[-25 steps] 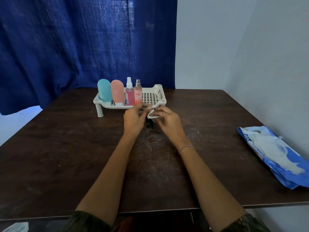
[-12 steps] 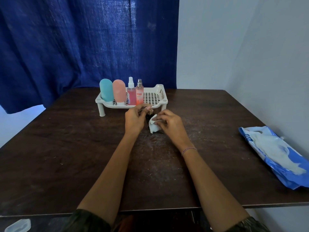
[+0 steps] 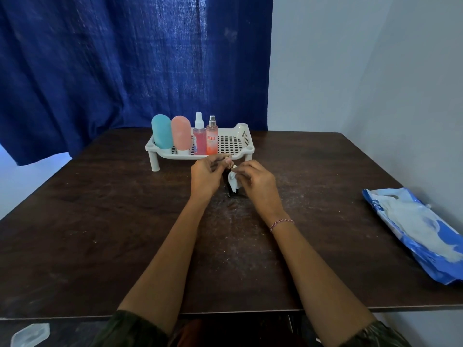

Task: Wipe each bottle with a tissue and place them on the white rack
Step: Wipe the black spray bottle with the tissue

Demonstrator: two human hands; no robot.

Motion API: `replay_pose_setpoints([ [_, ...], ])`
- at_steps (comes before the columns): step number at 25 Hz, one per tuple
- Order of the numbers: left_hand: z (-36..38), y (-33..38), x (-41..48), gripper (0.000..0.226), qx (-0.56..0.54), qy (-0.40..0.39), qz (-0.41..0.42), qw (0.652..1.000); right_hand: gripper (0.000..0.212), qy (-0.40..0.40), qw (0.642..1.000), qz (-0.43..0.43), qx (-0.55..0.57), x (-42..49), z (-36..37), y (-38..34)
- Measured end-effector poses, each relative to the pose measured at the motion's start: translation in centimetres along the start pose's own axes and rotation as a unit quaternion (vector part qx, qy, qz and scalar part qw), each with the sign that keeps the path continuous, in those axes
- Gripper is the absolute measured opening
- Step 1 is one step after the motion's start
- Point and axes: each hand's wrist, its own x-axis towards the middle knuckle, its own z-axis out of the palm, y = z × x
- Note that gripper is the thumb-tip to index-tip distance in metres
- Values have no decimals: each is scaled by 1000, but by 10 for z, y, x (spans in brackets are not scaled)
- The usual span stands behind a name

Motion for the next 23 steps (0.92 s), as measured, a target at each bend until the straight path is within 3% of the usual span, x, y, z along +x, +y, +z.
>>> replay_pose_setpoints([
  [4,0,-1,2,30,8,1,-11,1000,27,-28,995,-50,-80,0,7,-6],
  [8,-4,-7,7,29,-30,24,-50,998,23,-52,992,-80,-80,-2,7,-7],
  [11,-3,-10,8,27,-72,22,-85,994,19,-36,997,-44,-57,-5,7,-1],
  [15,0,-7,8,28,-52,16,-74,996,20,-7,998,-7,-69,-2,10,-9],
  [19,-4,-11,9,26,-73,34,-93,992,11,-66,994,-46,-68,-4,7,-7],
  [23,-4,-11,10,26,-87,32,-108,990,13,-108,994,11,-19,-2,1,10],
])
